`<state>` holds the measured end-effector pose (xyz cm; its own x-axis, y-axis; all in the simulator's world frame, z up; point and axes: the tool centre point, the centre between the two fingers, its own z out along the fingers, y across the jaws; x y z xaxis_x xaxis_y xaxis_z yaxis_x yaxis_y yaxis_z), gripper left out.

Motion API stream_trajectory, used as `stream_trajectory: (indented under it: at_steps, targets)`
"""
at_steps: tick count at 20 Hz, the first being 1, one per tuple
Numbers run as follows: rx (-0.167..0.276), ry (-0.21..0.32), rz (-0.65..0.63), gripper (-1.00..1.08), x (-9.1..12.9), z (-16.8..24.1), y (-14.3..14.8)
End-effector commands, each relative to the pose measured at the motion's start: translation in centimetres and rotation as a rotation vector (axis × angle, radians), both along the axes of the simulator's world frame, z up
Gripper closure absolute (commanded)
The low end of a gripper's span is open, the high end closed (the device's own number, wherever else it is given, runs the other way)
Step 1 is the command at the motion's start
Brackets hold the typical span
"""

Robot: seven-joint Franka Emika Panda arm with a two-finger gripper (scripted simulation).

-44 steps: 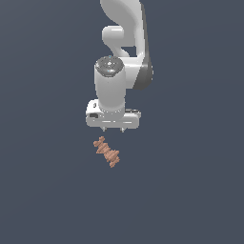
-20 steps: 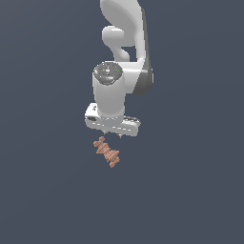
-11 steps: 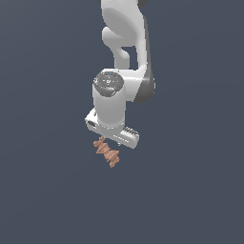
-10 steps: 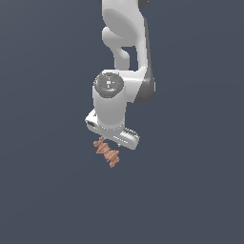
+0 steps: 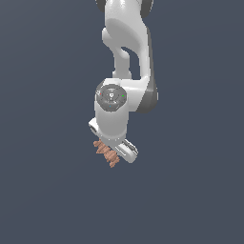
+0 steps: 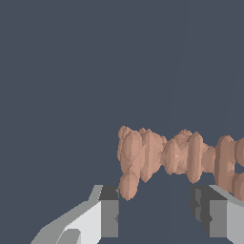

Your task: Pick up the object and move it to a goal position.

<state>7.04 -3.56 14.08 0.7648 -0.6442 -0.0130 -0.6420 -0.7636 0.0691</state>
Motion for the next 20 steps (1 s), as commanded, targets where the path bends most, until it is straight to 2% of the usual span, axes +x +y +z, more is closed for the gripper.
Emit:
stream_trajectory:
  at_steps: [1, 10, 20]
  targets:
    - [-0.006, -0.001, -0.049, -0.2, 0.5, -0.3, 0.1]
    - [-0.02, -0.003, -0.146, -0.2, 1.5, -0.8, 0.3]
    - [-0.021, -0.003, -0.154, -0.2, 1.5, -2.1, 0.3]
